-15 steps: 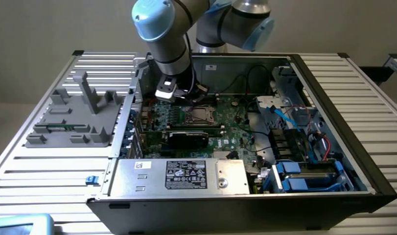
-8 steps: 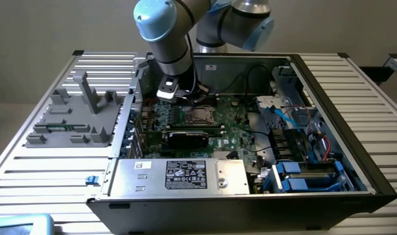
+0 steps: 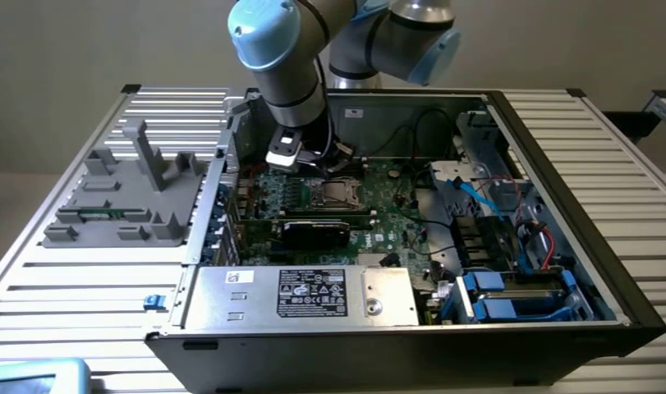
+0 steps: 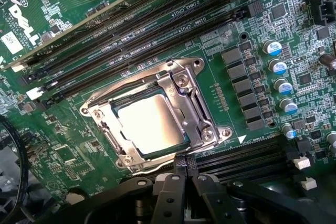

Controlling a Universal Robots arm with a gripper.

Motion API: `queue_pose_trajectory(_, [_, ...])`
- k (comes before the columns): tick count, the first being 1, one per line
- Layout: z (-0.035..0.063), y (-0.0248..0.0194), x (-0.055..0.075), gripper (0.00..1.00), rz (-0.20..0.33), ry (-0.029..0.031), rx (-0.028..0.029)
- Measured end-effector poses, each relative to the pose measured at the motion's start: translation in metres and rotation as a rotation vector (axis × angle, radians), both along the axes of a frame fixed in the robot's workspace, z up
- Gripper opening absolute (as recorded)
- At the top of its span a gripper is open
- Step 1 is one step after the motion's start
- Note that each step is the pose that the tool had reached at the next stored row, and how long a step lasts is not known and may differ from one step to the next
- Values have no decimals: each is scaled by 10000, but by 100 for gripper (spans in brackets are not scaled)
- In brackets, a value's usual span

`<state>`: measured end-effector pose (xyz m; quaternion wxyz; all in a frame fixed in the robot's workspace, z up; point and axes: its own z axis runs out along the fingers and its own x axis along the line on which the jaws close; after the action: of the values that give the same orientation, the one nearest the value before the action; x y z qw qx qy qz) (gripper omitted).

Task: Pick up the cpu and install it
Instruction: 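Install the first cpu locking lever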

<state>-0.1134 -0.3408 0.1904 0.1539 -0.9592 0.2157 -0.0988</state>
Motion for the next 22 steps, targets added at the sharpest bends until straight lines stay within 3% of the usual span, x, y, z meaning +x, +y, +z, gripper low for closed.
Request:
queue_pose_trajectory(2, [1, -1, 0, 11, -3, 2, 5])
queue_pose_trajectory(6, [45, -2, -11, 11, -2, 0, 95])
queue_pose_trajectory(10, [88, -2, -65, 11, -1, 0, 141])
queue_pose_trajectory(17, [92, 2, -183, 11, -1, -5, 152])
queue_pose_trajectory(22, [92, 39, -209, 11, -1, -25, 153])
